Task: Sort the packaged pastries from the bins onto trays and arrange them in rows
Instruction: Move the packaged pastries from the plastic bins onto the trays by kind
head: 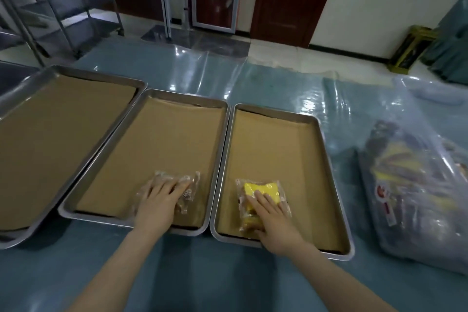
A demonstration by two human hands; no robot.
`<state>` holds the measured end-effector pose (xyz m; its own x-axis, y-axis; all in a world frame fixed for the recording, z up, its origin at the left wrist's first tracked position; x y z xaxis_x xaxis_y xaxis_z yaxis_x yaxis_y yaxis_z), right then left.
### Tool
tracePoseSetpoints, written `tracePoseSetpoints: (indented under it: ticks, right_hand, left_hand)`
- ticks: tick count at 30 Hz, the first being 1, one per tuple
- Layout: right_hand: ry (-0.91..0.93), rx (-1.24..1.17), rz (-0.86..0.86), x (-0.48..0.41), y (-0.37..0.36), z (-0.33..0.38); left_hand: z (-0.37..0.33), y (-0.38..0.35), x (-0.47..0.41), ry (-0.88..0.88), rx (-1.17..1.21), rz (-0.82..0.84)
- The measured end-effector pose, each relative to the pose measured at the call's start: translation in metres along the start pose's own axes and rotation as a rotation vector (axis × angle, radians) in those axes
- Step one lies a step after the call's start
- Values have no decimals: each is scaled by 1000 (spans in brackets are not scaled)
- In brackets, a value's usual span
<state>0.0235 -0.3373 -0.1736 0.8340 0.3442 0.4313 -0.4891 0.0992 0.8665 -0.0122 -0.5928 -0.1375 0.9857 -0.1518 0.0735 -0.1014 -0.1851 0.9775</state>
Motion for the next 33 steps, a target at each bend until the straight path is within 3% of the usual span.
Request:
tracePoseSetpoints:
  ticks: [5,7,12,20,26,33]
  right_hand:
    - [26,59,116,-11,-1,-7]
    - [42,40,118,-8,5,-6]
    - [55,-104,-56,11,56,-6]
    - [170,-182,-449,113,206,-37]
    - [177,-214,-620,211,273,-132]
    - [19,-156,-570,272,279,-291]
  left_hand:
    - [11,-48,-15,-9,42,396]
    - [6,-46,-16,-37,81,449]
    - [-40,11,-12,-132,129,241]
    - [-186,145,-13,-391,166,-91]
    - [-315,182,0,-518,242,-240]
    - [-449,162,-16,-541,350,-227]
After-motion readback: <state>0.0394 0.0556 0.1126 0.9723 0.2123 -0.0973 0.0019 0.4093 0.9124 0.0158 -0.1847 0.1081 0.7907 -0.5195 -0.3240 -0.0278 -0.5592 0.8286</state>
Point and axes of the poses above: each hand's wrist, its own x-axis away from the middle knuckle, its own y-axis out of the back of the hand, z = x × y, the point moved 10 cm from there along -x, towards the middle knuckle, and after that the axes turned 9 degrees about z, right-handed, at the moved point
